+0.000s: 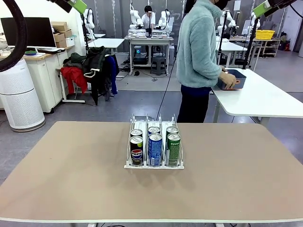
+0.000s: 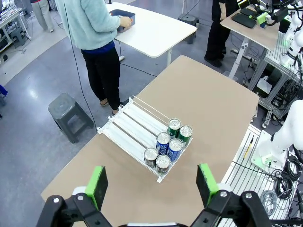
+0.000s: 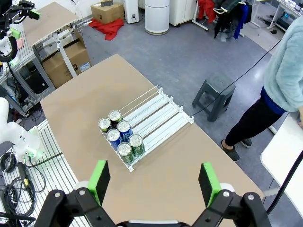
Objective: Fill the beverage cans into the dispenser.
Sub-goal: Pick up the Sprite handed by the human.
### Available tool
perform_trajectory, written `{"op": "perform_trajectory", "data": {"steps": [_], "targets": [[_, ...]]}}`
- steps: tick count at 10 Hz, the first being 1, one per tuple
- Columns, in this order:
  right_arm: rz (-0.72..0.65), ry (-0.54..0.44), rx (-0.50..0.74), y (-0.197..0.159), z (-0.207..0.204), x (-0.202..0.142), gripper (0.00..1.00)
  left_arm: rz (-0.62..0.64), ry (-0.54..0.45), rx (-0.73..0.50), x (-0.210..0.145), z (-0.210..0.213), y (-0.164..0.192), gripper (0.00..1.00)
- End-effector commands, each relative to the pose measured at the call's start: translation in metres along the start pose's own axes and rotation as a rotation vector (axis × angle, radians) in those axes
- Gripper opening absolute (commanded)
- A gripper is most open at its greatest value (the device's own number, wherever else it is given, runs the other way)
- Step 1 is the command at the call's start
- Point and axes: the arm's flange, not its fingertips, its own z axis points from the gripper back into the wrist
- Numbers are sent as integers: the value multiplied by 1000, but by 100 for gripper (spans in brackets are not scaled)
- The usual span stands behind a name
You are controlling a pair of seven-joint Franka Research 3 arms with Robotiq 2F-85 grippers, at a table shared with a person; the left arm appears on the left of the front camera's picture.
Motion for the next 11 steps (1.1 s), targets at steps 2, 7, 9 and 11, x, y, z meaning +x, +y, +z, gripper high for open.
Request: {"op": "perform_trajectory", "data": {"steps": [2, 7, 9, 11], "targets": [[1, 0, 2, 1, 0, 0, 100, 0, -1, -1, 0, 0, 0, 100], [1, 0, 2, 1, 0, 0, 100, 0, -1, -1, 0, 0, 0, 100], [1, 0, 2, 1, 0, 0, 100, 0, -1, -1, 0, 0, 0, 100], [1, 0, 2, 1, 0, 0, 100, 0, -1, -1, 0, 0, 0, 100]]}}
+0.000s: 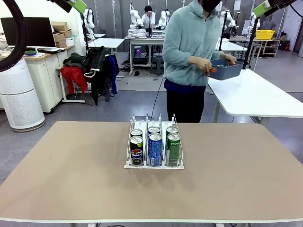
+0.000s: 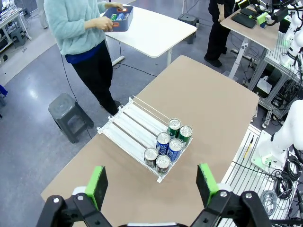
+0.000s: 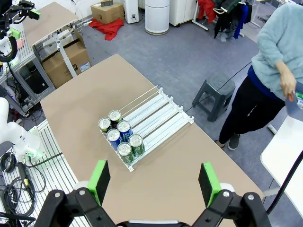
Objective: Fill the beverage cans into the dispenser.
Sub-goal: Pick up the Sprite handed by the human.
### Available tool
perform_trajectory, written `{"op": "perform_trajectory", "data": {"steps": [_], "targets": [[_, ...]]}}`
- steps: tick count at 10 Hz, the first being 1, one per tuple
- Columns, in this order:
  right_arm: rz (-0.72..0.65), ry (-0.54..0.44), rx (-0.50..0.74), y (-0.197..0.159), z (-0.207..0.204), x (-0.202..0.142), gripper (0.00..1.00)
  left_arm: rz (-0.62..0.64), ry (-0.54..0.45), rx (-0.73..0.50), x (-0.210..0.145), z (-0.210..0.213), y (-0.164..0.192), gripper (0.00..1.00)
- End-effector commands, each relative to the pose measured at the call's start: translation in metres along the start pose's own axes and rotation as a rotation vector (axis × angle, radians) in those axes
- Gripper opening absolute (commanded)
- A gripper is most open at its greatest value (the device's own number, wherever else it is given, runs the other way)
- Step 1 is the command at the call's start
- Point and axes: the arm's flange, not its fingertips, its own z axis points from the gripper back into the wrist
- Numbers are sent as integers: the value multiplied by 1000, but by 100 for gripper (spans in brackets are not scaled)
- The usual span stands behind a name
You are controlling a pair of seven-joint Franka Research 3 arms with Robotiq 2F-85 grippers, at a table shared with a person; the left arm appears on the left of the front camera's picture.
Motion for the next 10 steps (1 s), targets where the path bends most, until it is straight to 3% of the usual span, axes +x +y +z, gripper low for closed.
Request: {"op": "perform_trajectory", "data": {"steps": [1, 10], "targets": [[1, 0, 2, 1, 0, 0, 100, 0, -1, -1, 0, 0, 0, 100], [1, 0, 2, 1, 0, 0, 100, 0, -1, -1, 0, 0, 0, 100]]}}
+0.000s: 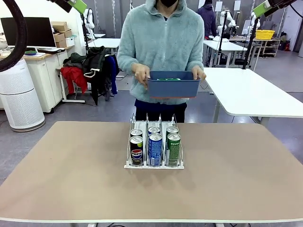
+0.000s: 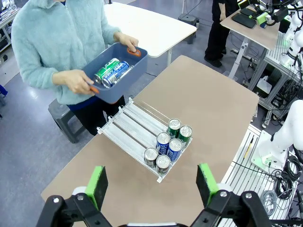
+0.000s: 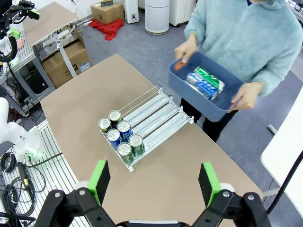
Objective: Fill the beverage cans into the dispenser.
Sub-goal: Pick up the Sprite handed by the human.
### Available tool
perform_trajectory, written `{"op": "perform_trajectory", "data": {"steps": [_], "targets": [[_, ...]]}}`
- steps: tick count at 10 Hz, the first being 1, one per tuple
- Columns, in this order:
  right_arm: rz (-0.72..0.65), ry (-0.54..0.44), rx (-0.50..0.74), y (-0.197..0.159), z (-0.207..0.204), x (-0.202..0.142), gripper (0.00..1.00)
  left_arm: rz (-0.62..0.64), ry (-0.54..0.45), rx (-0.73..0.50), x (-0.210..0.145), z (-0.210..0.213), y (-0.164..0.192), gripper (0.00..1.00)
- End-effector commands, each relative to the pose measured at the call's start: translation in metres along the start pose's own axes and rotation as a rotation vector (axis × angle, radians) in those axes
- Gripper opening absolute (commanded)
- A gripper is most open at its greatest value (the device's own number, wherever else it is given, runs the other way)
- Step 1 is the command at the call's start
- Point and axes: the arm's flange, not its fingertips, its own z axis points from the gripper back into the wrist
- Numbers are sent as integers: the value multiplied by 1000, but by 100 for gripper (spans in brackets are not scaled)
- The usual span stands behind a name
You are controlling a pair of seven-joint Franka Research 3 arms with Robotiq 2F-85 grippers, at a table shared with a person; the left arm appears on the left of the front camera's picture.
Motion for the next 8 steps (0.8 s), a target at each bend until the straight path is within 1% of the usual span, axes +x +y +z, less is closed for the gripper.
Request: {"op": "perform_trajectory", "data": {"steps": [1, 8], "targets": [[1, 0, 2, 1, 0, 0, 100, 0, 0, -1, 0, 0, 0, 100], [1, 0, 2, 1, 0, 0, 100, 0, 0, -1, 0, 0, 0, 100]]}}
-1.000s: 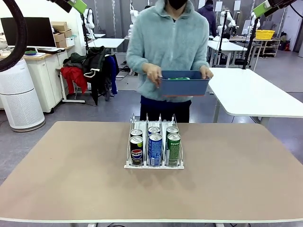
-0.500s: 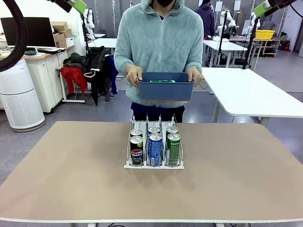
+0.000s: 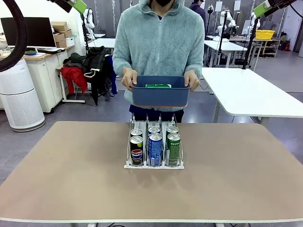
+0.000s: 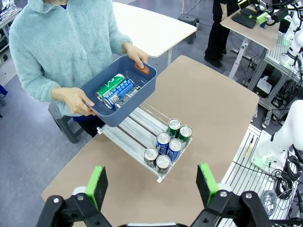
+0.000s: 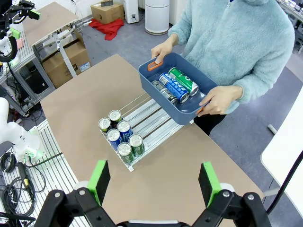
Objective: Fill the beverage cans into the dispenser.
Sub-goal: Pick up the Sprite handed by the human.
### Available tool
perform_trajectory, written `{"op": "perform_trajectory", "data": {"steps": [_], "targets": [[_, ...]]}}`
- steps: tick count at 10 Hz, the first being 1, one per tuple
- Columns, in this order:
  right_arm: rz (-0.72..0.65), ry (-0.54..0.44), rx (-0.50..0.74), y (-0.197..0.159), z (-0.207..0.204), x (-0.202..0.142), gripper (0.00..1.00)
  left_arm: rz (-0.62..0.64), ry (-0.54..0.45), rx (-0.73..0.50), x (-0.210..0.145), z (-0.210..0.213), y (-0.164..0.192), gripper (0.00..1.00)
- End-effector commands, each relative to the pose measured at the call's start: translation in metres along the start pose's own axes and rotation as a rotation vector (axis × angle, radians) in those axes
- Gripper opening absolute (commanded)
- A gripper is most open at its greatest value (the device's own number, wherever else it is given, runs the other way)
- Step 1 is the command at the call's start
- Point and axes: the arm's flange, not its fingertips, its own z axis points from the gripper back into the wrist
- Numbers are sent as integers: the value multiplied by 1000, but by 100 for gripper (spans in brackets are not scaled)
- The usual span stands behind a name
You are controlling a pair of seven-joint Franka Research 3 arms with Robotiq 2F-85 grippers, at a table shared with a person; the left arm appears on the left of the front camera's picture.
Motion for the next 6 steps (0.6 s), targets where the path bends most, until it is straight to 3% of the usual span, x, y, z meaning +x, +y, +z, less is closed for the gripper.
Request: {"op": "perform_trajectory", "data": {"steps": [1, 6], "targets": [[1, 0, 2, 1, 0, 0, 100, 0, 0, -1, 0, 0, 0, 100], [1, 0, 2, 1, 0, 0, 100, 0, 0, -1, 0, 0, 0, 100]]}}
